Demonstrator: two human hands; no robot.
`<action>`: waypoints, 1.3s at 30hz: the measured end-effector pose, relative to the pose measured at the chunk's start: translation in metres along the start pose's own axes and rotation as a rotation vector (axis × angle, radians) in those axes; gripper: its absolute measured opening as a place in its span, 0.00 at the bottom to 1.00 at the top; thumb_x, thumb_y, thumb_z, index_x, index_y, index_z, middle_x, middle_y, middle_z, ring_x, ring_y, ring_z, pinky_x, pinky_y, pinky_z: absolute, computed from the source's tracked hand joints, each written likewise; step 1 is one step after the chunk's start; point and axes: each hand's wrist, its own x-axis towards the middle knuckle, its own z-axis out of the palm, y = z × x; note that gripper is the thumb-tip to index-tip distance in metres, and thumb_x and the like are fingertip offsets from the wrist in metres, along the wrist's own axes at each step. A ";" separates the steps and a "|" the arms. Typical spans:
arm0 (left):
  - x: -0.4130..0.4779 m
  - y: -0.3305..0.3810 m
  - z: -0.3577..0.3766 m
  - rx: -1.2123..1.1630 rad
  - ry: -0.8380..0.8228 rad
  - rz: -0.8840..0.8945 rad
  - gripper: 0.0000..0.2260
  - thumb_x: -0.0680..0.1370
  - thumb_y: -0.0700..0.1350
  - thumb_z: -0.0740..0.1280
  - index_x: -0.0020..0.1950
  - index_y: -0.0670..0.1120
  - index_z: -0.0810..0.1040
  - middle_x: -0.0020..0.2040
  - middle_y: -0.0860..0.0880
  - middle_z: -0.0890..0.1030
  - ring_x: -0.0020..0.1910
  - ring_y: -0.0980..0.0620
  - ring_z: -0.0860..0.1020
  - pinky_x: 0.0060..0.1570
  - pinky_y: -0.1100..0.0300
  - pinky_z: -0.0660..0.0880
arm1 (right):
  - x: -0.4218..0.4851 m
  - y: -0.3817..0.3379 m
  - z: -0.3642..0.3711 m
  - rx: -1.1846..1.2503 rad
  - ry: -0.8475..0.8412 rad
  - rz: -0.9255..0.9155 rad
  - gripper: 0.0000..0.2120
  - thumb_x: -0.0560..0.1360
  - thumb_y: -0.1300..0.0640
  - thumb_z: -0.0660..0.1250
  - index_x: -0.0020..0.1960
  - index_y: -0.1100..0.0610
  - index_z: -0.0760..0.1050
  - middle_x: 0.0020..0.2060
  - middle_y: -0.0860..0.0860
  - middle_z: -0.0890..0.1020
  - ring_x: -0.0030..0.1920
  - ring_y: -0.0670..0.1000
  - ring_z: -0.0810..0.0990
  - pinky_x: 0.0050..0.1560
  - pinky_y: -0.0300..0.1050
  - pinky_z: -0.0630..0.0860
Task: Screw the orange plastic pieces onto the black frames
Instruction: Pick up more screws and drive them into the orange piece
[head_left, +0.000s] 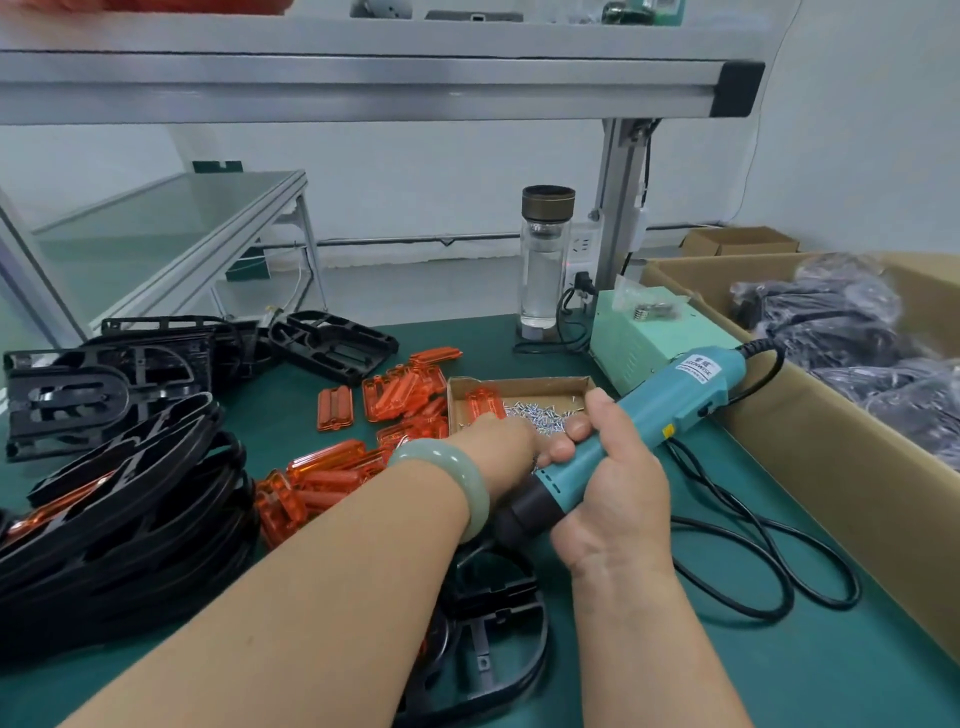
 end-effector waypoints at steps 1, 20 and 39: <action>-0.002 0.001 -0.001 -0.022 0.005 -0.035 0.10 0.80 0.44 0.57 0.57 0.45 0.75 0.59 0.43 0.76 0.59 0.42 0.74 0.52 0.54 0.70 | -0.001 0.001 0.001 -0.006 -0.007 -0.003 0.07 0.77 0.59 0.67 0.41 0.55 0.71 0.26 0.48 0.71 0.22 0.45 0.69 0.24 0.37 0.69; -0.028 -0.016 0.006 -0.544 0.494 -0.012 0.10 0.78 0.45 0.64 0.53 0.50 0.83 0.50 0.50 0.83 0.46 0.54 0.77 0.45 0.64 0.69 | -0.004 0.005 0.003 -0.042 -0.039 -0.004 0.08 0.77 0.60 0.66 0.40 0.57 0.71 0.26 0.50 0.71 0.23 0.47 0.69 0.26 0.37 0.70; -0.128 -0.042 0.032 -1.514 0.699 -0.081 0.11 0.73 0.36 0.67 0.41 0.52 0.85 0.31 0.51 0.82 0.30 0.58 0.77 0.31 0.69 0.72 | -0.021 0.008 0.010 0.062 -0.101 -0.050 0.06 0.78 0.57 0.63 0.43 0.53 0.70 0.27 0.45 0.70 0.24 0.43 0.68 0.30 0.35 0.70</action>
